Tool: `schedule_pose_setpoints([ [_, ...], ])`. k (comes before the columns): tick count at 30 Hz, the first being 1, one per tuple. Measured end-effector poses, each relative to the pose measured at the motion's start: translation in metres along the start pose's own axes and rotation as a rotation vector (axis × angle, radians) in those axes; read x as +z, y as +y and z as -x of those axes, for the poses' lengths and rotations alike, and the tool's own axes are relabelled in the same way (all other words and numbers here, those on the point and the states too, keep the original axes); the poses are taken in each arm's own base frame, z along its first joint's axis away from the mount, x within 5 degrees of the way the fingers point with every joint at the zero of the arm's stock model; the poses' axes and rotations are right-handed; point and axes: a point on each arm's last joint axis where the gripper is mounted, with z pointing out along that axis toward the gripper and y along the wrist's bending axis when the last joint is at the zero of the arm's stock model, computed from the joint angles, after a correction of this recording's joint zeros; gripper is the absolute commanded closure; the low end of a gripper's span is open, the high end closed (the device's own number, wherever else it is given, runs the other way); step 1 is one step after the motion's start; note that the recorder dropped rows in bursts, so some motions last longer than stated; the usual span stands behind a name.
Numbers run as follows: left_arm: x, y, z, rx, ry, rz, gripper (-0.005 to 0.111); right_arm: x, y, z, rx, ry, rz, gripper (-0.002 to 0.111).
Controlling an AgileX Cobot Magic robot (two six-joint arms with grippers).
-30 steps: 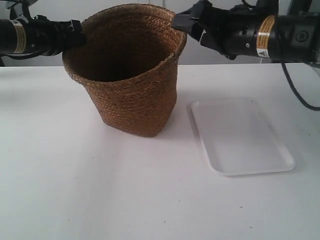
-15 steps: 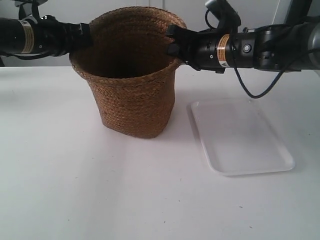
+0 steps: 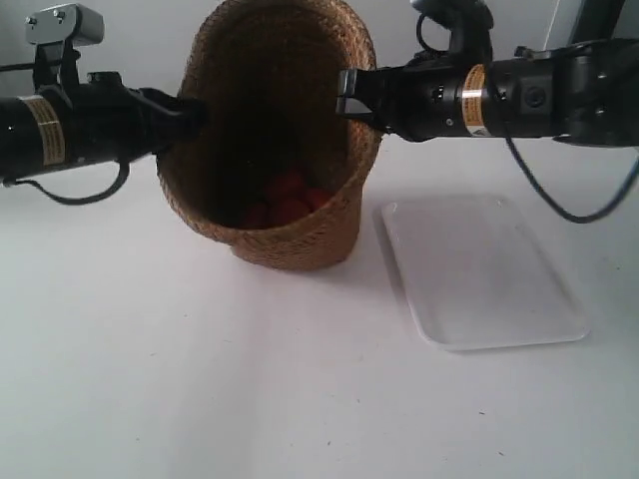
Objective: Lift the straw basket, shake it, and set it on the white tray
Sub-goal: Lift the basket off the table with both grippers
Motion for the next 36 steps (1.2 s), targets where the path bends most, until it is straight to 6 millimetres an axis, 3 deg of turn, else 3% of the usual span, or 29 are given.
schedule_pose_setpoints([
  [4, -0.043, -0.040, 0.003, 0.160, -0.008, 0.064, 0.107, -0.060, 0.052, 0.007, -0.156, -0.091, -0.010, 0.108],
  [6, -0.068, -0.050, 0.002, 0.173, -0.003, 0.114, 0.107, -0.088, 0.070, -0.008, -0.174, -0.113, -0.022, 0.108],
  [8, -0.082, -0.052, -0.015, 0.156, 0.030, 0.127, 0.107, -0.102, 0.075, -0.037, -0.144, -0.088, -0.048, 0.108],
  [9, -0.087, -0.050, -0.041, 0.119, 0.082, 0.126, 0.107, -0.103, 0.062, -0.071, -0.098, -0.021, -0.116, 0.108],
  [11, -0.089, -0.051, -0.045, 0.144, 0.074, 0.126, 0.107, -0.094, 0.048, -0.088, -0.090, 0.012, -0.169, 0.108],
  [12, -0.093, -0.054, -0.038, 0.156, 0.048, 0.125, 0.107, -0.095, 0.050, -0.083, -0.102, -0.010, -0.167, 0.108],
  [13, -0.106, -0.066, -0.016, 0.195, 0.004, 0.130, 0.107, -0.100, 0.060, -0.070, -0.147, -0.053, -0.169, 0.108],
  [14, -0.124, -0.080, -0.001, 0.231, -0.035, 0.123, 0.107, -0.117, 0.080, -0.055, -0.196, -0.110, -0.158, 0.108],
  [16, -0.150, -0.094, 0.000, 0.237, -0.074, 0.082, 0.107, -0.142, 0.099, -0.056, -0.228, -0.151, -0.114, 0.108],
  [17, -0.157, -0.095, -0.011, 0.232, -0.068, 0.055, 0.107, -0.148, 0.101, -0.067, -0.235, -0.146, -0.073, 0.108],
  [18, -0.156, -0.092, -0.036, 0.210, -0.016, 0.033, 0.107, -0.146, 0.095, -0.089, -0.209, -0.103, -0.033, 0.108],
  [20, -0.152, -0.088, -0.052, 0.179, 0.036, 0.036, 0.107, -0.137, 0.081, -0.108, -0.178, -0.052, -0.061, 0.108],
  [21, -0.153, -0.089, -0.046, 0.188, 0.023, 0.040, 0.107, -0.138, 0.083, -0.101, -0.176, -0.069, -0.072, 0.108],
  [23, -0.165, -0.095, -0.012, 0.222, -0.066, 0.055, 0.107, -0.155, 0.101, -0.067, -0.223, -0.147, -0.093, 0.108],
  [25, -0.178, -0.102, 0.004, 0.252, -0.133, 0.033, 0.107, -0.184, 0.123, -0.045, -0.275, -0.251, -0.040, 0.108],
  [27, -0.176, -0.102, -0.017, 0.243, -0.115, -0.017, 0.107, -0.192, 0.124, -0.061, -0.301, -0.260, 0.024, 0.108],
  [30, -0.158, -0.093, -0.056, 0.206, -0.007, -0.024, 0.107, -0.169, 0.101, -0.107, -0.270, -0.145, 0.034, 0.108],
  [31, -0.154, -0.090, -0.061, 0.197, 0.020, -0.010, 0.107, -0.163, 0.096, -0.113, -0.241, -0.126, 0.018, 0.108],
  [34, -0.154, -0.090, -0.050, 0.205, 0.043, 0.025, 0.107, -0.157, 0.088, -0.109, -0.221, -0.085, -0.064, 0.108],
  [36, -0.163, -0.098, -0.028, 0.226, 0.001, 0.014, 0.107, -0.169, 0.101, -0.085, -0.245, -0.117, -0.074, 0.108],
])
